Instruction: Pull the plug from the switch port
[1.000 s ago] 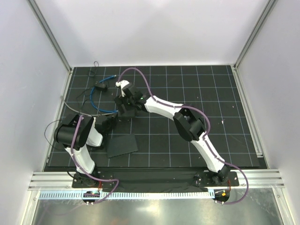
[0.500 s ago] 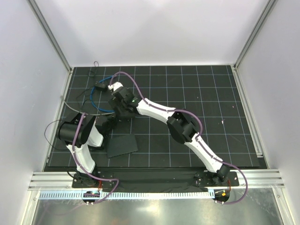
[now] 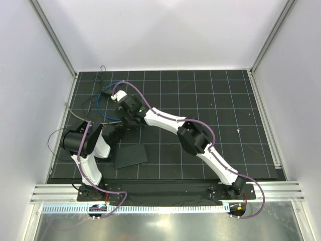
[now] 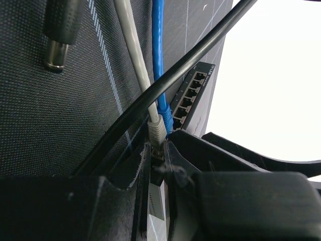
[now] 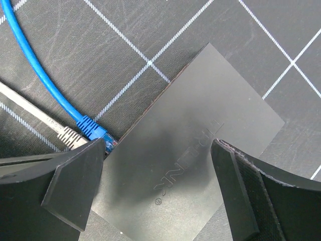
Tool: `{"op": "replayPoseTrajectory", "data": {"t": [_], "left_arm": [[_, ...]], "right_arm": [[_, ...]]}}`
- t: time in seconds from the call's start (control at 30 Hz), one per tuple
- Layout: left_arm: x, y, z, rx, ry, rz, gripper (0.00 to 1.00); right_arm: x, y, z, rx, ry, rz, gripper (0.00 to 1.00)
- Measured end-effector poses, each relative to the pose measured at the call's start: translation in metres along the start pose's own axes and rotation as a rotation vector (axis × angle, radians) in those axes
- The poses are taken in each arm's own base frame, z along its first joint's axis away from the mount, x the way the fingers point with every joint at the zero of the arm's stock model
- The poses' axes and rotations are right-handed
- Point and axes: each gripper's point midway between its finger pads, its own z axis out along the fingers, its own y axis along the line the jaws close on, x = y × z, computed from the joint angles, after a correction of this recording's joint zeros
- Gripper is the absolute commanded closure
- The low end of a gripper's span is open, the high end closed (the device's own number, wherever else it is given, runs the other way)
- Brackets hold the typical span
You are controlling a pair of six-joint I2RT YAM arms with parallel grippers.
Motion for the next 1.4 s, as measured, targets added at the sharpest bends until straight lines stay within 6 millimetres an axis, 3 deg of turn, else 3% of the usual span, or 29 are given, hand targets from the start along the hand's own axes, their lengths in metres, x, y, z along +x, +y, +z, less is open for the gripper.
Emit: {"op": "replayPoseTrajectory", "data": {"t": [0.4, 0.83, 0.97, 1.2, 1.4], "left_arm": [[-0.016, 0.005, -0.006, -0.008, -0.039, -0.001, 1.0], [-0.007, 0.002, -0.009, -0.037, 0.023, 0.081, 1.0], [-0.006, -0.014, -0.014, -0.035, 0.039, 0.136, 1.0], [-0.013, -0.07, -0.03, 0.013, 0.013, 0.267, 1.0], [-0.027, -0.089, -0.032, -0.06, 0.001, 0.398, 1.0]], "right_arm": [[0.008, 0.002, 0.001, -0.056, 0.007, -0.008, 0.04], [0.005, -0.003, -0.001, -0.126, -0.038, 0.046, 0.03], [0.006, -0.014, -0.006, -0.169, -0.065, 0.131, 0.03], [0.013, -0.041, -0.016, -0.216, -0.112, 0.266, 0.03], [0.042, -0.042, -0.028, -0.23, -0.106, 0.314, 0.03]]}}
